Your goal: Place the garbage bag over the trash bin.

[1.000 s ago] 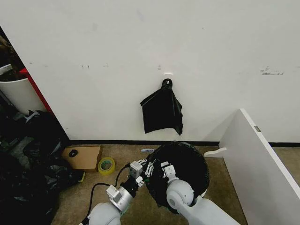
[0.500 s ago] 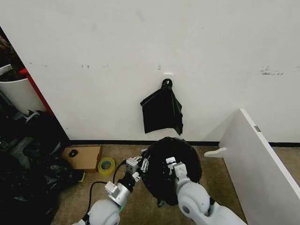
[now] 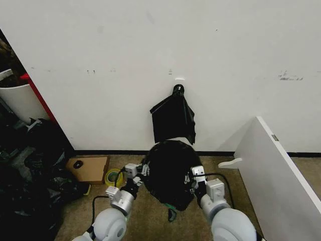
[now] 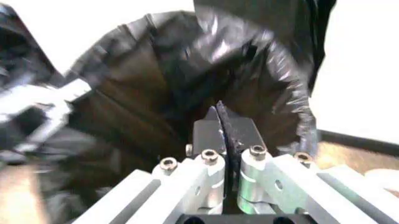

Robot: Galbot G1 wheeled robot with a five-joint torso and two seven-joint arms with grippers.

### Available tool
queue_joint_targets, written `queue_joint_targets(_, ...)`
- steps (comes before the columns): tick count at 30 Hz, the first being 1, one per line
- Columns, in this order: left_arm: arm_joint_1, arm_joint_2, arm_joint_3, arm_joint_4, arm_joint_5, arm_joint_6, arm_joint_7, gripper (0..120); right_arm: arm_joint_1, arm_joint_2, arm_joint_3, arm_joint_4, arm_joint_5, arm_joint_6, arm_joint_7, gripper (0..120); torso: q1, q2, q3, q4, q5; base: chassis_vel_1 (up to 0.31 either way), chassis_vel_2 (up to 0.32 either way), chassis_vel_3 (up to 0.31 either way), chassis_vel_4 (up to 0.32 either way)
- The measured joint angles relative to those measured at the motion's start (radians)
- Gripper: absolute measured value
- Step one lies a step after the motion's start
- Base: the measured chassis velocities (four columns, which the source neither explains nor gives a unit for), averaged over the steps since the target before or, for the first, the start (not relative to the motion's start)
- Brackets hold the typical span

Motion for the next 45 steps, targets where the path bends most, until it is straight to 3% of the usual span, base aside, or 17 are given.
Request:
queue_joint_targets(3, 0.014, -0.011, -0.025, -0.005, -0.032, 0.013, -0.019, 4, -0.014, -0.004, -0.002, 0.051, -0.015, 0.010, -0.014, 0, 0.000, 0.000, 0.000, 0.0013, 0.0005, 0.000, 0.000, 0.000, 0.000)
queue_joint_targets(7, 0.008, -0.033, -0.043, -0.011, -0.132, 0.049, -0.060, 4, -0.099, 0.010, 0.031, 0.117, -0.049, 0.033, -0.033, 4, 0.000, 0.000, 0.000, -0.0003, 0.0002, 0.000, 0.000, 0.000, 0.000)
queue_joint_targets(12, 0.016, -0.042, -0.052, -0.040, -0.256, 0.086, -0.090, 4, -0.183, 0.038, 0.106, 0.117, -0.005, 0.077, -0.073, 25, 0.000, 0.000, 0.000, 0.0002, 0.0004, 0.000, 0.000, 0.000, 0.000)
queue_joint_targets(16, 0.019, -0.037, -0.056, -0.045, -0.321, 0.108, -0.096, 4, -0.204, 0.043, 0.130, 0.123, 0.045, 0.100, -0.113, 35, 0.000, 0.000, 0.000, 0.0002, 0.0003, 0.000, 0.000, 0.000, 0.000)
queue_joint_targets(22, 0.002, -0.016, -0.072, -0.022, -0.546, 0.198, -0.115, 4, -0.259, 0.042, 0.266, 0.138, 0.260, 0.148, -0.291, 62, 0.000, 0.000, 0.000, 0.0001, 0.0002, 0.000, 0.000, 0.000, 0.000)
queue_joint_targets(24, -0.002, -0.012, -0.074, -0.015, -0.564, 0.204, -0.116, 4, -0.268, 0.042, 0.288, 0.139, 0.281, 0.152, -0.312, 65, 0.000, 0.000, 0.000, 0.0001, 0.0003, 0.000, 0.000, 0.000, 0.000)
queue_joint_targets(32, -0.032, 0.015, -0.087, 0.043, -0.642, 0.255, -0.111, 4, -0.322, 0.030, 0.451, 0.083, 0.423, 0.165, -0.420, 96, 0.000, 0.000, 0.000, 0.0003, 0.0004, 0.000, 0.000, 0.000, 0.000)
queue_joint_targets(45, -0.033, 0.027, -0.092, 0.033, -0.665, 0.271, -0.105, 4, -0.301, 0.020, 0.454, -0.076, 0.483, 0.140, -0.518, 100, 0.000, 0.000, 0.000, 0.0002, 0.0003, 0.000, 0.000, 0.000, 0.000)
